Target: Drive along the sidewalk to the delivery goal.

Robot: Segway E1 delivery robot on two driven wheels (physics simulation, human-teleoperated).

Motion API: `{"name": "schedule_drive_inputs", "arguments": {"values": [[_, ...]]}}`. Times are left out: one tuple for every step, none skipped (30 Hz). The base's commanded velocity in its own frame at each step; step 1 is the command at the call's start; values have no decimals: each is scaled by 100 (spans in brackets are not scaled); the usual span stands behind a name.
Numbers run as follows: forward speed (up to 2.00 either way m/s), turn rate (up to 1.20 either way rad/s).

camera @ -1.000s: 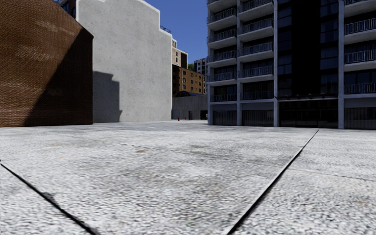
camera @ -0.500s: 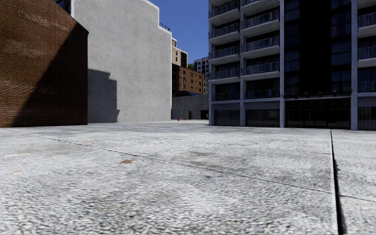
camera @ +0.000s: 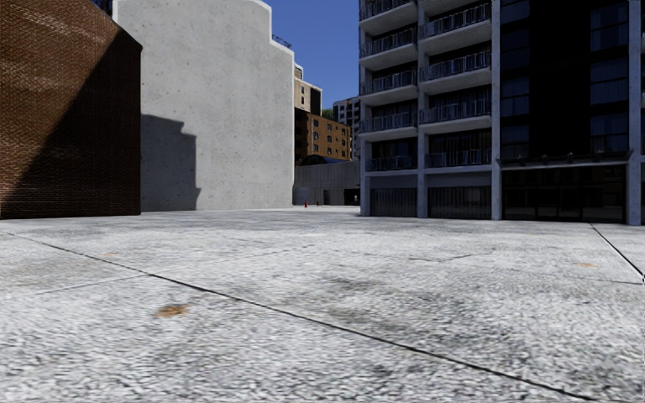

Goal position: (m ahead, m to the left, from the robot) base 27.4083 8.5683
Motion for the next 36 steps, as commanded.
{"name": "schedule_drive_inputs", "arguments": {"values": [[200,0],[200,0],[200,0],[200,0],[200,0],[200,0],[200,0],[200,0],[200,0],[200,0],[200,0],[200,9],[200,16],[200,20],[200,20],[200,28],[200,35],[200,41],[200,44],[200,44],[200,44],[200,44],[200,44],[200,44],[200,44],[200,44],[200,44],[200,43],[200,43],[200,43],[200,43],[200,42],[200,37],[200,22],[200,22],[200,0]]}}
